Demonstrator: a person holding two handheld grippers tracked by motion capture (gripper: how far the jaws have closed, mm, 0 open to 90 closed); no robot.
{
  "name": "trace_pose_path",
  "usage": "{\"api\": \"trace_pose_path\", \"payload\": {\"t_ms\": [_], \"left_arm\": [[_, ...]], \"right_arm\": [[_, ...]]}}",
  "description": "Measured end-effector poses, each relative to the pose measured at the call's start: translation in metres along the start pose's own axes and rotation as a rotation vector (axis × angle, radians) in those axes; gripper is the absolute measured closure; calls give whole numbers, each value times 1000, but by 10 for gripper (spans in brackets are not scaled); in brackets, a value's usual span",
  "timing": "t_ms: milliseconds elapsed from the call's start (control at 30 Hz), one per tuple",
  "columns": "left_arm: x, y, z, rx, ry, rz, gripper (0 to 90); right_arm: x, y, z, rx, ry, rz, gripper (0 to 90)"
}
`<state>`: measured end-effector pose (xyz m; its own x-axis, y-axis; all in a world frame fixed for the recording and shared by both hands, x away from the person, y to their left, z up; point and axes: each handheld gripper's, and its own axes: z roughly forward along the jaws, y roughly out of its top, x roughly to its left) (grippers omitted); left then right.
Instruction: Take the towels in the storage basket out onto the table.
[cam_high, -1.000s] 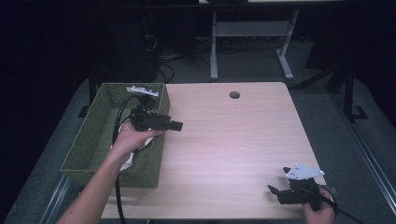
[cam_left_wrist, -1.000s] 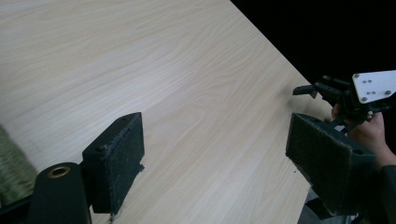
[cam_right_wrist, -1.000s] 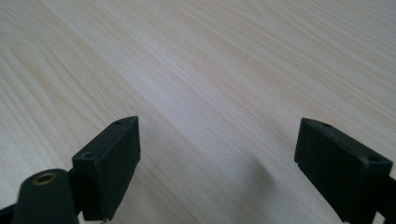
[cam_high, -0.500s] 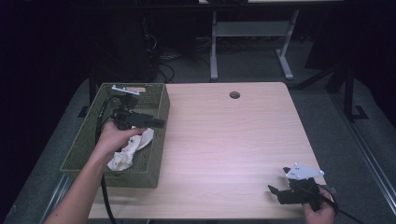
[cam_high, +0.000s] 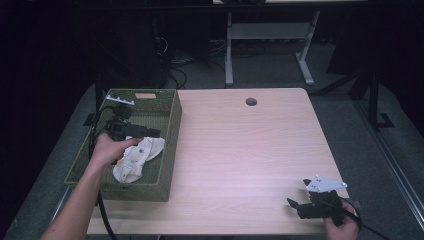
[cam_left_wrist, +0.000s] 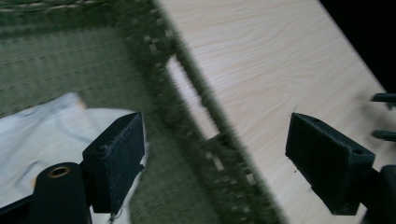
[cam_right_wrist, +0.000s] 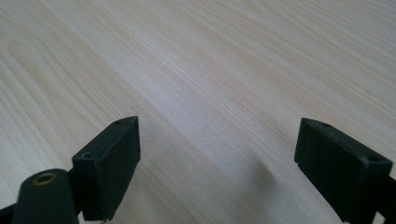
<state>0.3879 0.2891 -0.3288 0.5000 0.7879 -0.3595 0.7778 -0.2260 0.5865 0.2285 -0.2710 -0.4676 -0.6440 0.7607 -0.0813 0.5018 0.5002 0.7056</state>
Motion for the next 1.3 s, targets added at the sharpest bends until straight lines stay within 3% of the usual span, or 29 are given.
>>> {"api": "trace_pose_path", "payload": {"t_ms": [133,400,533,633,667,733,900,933,1100,1300], "left_arm": [[15,-10,4,60,82,-8,194],[35,-21,7,103,151,-49,194],[46,-26,11,156,189,-74,195],[48,-28,13,174,217,-68,194],[50,-30,17,206,247,-61,191],[53,-33,20,231,268,-63,186],[59,-38,27,275,288,-82,190],[61,-40,30,307,294,-71,203],[61,-42,36,351,297,-53,247],[62,-45,44,430,336,-25,365]], "right_arm": [[1,0,0,2,2,3,140],[0,0,1,5,5,-1,140],[0,0,0,1,4,4,140],[0,0,0,0,4,5,140],[0,0,0,2,4,3,140],[0,0,0,2,5,-2,140],[0,0,0,0,3,2,140],[0,0,0,0,3,5,140],[0,0,0,2,4,2,140],[0,0,0,0,2,4,140]]}}
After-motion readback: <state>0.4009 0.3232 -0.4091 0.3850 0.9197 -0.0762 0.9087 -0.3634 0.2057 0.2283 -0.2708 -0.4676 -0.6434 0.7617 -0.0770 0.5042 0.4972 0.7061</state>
